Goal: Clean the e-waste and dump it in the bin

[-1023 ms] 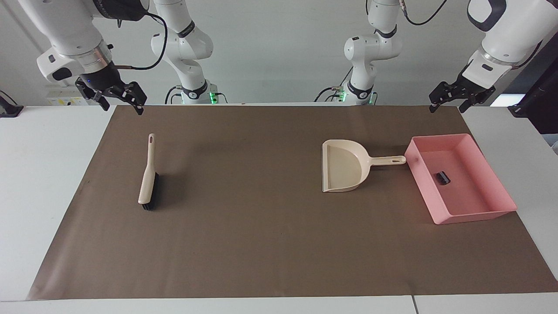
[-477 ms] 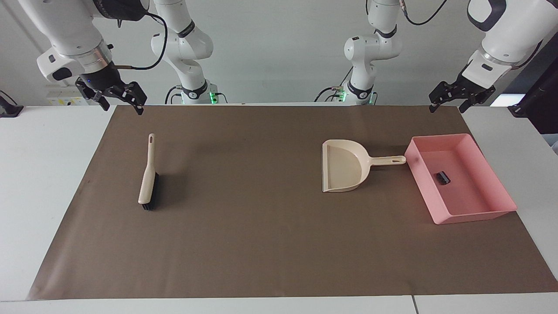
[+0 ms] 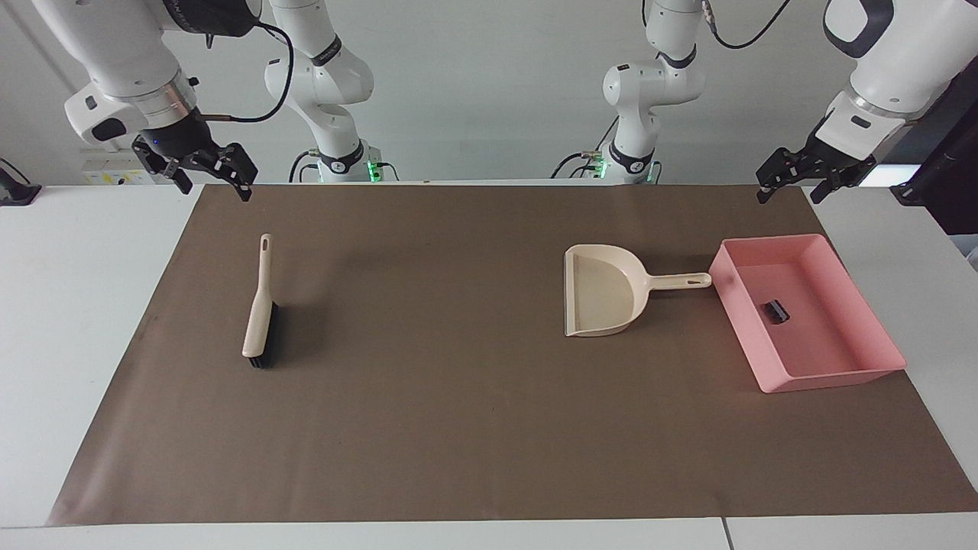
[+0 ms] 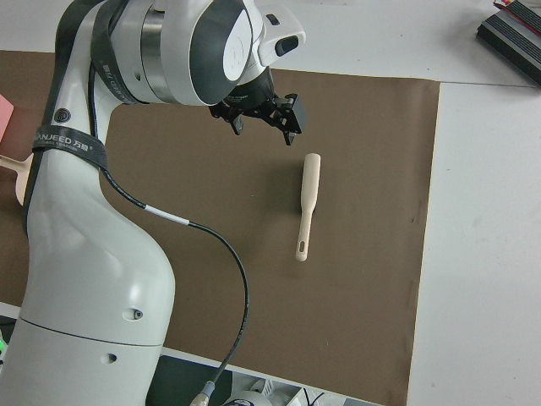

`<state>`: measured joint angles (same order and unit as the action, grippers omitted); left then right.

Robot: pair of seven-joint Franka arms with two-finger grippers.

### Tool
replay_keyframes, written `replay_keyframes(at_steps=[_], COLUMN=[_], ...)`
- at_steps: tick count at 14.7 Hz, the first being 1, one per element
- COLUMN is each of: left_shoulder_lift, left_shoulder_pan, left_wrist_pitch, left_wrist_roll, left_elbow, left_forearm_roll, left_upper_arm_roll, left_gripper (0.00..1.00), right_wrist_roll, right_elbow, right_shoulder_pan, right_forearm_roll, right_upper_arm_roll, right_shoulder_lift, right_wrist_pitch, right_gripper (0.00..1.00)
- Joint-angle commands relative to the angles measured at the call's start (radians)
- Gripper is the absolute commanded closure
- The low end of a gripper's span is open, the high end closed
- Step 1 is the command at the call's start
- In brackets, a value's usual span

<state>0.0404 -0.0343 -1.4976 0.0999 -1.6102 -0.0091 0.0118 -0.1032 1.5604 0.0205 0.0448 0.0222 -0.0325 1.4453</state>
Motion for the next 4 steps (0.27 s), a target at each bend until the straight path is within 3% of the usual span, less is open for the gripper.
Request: replay_keyframes(at_steps=[1,4], left_shoulder_lift=[0.001,0.003], left_shoulder_pan=[0.004,0.002], left_wrist_pitch=[-0.022,-0.016], left_wrist_roll=[-0.023,-0.023], left_elbow=[-0.008,-0.011], left_forearm_roll=[0.014,0.014], left_upper_arm_roll=[0.004,0.004], left_gripper=[0.01,0.01], right_wrist_roll=[0.000,0.000], right_elbow=[0.027,0.027], right_shoulder_pan=[0.013,0.013], right_forearm_roll=[-0.020,-0.020], right_upper_arm_roll=[-0.005,-0.005], right_shoulder_lift=[-0.024,-0.024], right_wrist_pitch=[0.003,0.004], right_gripper=[0.00,0.00])
